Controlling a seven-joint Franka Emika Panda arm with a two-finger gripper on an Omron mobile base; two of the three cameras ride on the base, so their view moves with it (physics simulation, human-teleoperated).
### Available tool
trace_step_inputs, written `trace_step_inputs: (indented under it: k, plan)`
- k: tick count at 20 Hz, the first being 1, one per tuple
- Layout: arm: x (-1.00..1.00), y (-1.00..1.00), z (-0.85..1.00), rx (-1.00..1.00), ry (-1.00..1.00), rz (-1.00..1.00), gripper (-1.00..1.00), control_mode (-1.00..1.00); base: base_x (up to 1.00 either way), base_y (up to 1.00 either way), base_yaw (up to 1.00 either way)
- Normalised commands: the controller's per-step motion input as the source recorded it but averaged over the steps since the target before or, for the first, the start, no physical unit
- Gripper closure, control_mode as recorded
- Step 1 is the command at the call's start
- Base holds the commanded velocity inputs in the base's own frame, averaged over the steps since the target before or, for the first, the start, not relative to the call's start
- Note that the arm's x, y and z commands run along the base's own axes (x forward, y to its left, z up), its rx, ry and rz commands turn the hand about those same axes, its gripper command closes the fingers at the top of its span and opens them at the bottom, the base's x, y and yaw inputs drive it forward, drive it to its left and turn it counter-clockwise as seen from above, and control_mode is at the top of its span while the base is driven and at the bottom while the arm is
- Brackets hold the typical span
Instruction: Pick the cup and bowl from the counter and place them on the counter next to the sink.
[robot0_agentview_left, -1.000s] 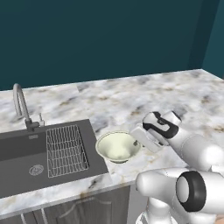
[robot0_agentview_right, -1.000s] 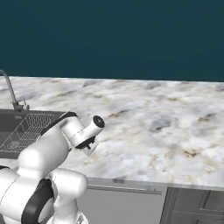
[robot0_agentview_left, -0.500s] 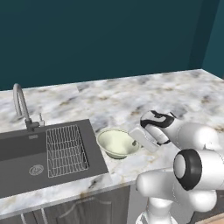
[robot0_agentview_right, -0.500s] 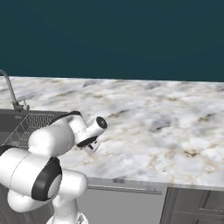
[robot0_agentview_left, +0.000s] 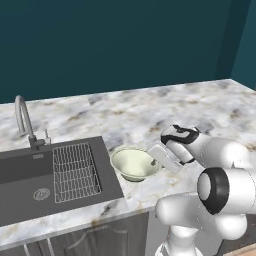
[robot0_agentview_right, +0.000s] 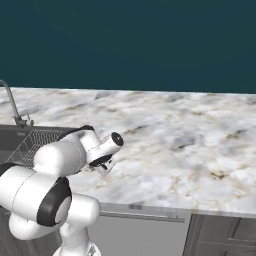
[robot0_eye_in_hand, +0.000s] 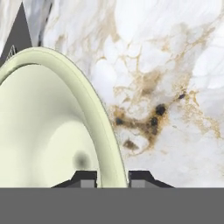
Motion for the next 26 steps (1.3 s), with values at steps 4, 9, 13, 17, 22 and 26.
trace_step_inputs:
  k: [4, 9, 13, 17, 22, 26]
  plan:
    - [0.07, 0.0, 0.0, 0.0, 0.0, 0.01, -1.0, -1.0, 0.0, 0.0, 0.0]
    - [0.04, 0.0, 0.15, 0.01, -0.02, 0.02, -1.0, -1.0, 0.0, 0.0, 0.0]
    - [-0.24, 0.0, 0.56, 0.04, -0.15, 0.0, -1.0, -1.0, 0.0, 0.0, 0.0]
    - [-0.44, -0.06, 0.59, 0.03, -0.19, 0.0, -1.0, -1.0, 0.0, 0.0, 0.0]
    - [-0.62, -0.04, 0.59, 0.02, -0.2, 0.0, -1.0, -1.0, 0.0, 0.0, 0.0]
    - [-0.74, 0.0, 0.48, -0.03, -0.08, 0.01, -1.0, -1.0, 0.0, 0.0, 0.0]
